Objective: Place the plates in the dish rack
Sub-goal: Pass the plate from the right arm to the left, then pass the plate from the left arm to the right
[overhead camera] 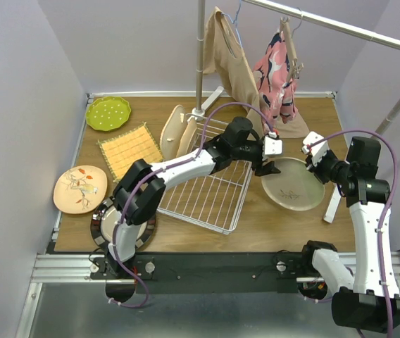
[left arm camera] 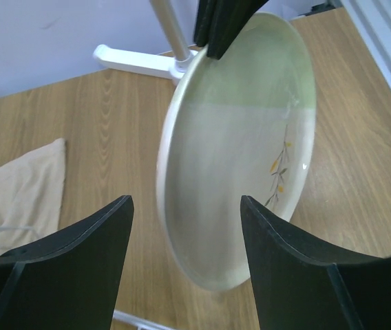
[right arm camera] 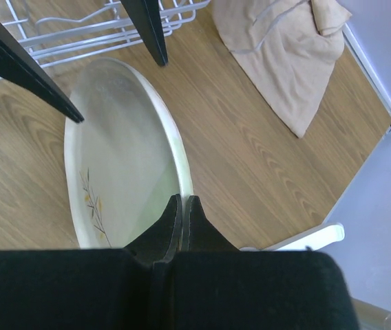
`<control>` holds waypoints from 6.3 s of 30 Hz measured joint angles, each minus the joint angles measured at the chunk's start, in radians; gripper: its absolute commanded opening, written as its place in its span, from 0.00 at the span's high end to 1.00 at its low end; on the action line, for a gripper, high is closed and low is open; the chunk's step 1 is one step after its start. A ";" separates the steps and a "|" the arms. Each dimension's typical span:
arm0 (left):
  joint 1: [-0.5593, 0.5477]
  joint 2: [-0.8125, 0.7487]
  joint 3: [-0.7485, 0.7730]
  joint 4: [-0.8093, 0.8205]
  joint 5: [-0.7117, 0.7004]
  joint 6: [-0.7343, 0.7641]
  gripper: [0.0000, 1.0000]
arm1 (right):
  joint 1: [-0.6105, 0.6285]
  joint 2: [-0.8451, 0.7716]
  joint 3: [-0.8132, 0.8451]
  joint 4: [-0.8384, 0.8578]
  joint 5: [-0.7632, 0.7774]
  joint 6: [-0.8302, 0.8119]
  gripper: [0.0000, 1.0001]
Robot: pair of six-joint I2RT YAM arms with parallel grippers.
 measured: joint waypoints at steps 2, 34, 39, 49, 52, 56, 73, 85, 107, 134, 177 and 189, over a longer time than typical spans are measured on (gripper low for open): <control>0.000 0.023 0.027 -0.018 0.032 0.000 0.28 | 0.000 0.000 0.000 0.000 -0.008 -0.003 0.99; 0.014 0.005 -0.024 -0.089 0.114 -0.182 1.00 | -0.002 0.077 0.228 -0.054 -0.099 0.241 0.23; 0.016 -0.192 -0.171 -0.057 0.074 -0.224 1.00 | -0.003 0.138 0.327 -0.061 -0.106 0.388 0.22; 0.016 -0.548 -0.367 0.032 -0.054 -0.308 1.00 | -0.004 0.255 0.436 -0.174 -0.229 0.454 0.18; 0.013 -0.610 -0.415 0.023 -0.114 -0.323 1.00 | -0.005 0.282 0.478 -0.204 -0.261 0.470 0.17; 0.013 -0.687 -0.467 -0.015 -0.205 -0.338 1.00 | -0.005 0.319 0.557 -0.214 -0.280 0.523 0.16; 0.140 -0.829 -0.381 -0.341 -0.128 -0.326 1.00 | -0.005 0.343 0.575 -0.421 -0.464 0.172 0.13; 0.346 -0.793 -0.295 -0.442 0.126 -0.570 1.00 | -0.004 0.314 0.452 -0.499 -0.498 -0.127 0.12; 0.472 -0.788 -0.368 -0.337 0.095 -1.457 1.00 | 0.000 -0.121 -0.058 0.098 -0.548 -0.157 0.02; 0.428 -0.760 -0.429 -0.462 0.077 -1.669 1.00 | 0.016 -0.315 -0.297 0.510 -0.835 -0.328 0.01; 0.450 -0.834 -0.543 -0.439 0.075 -1.828 1.00 | 0.717 -0.218 -0.400 0.818 -0.216 -0.286 0.76; 0.467 -0.834 -0.543 -0.433 0.066 -1.798 1.00 | 0.730 -0.151 -0.392 0.843 -0.211 -0.272 0.66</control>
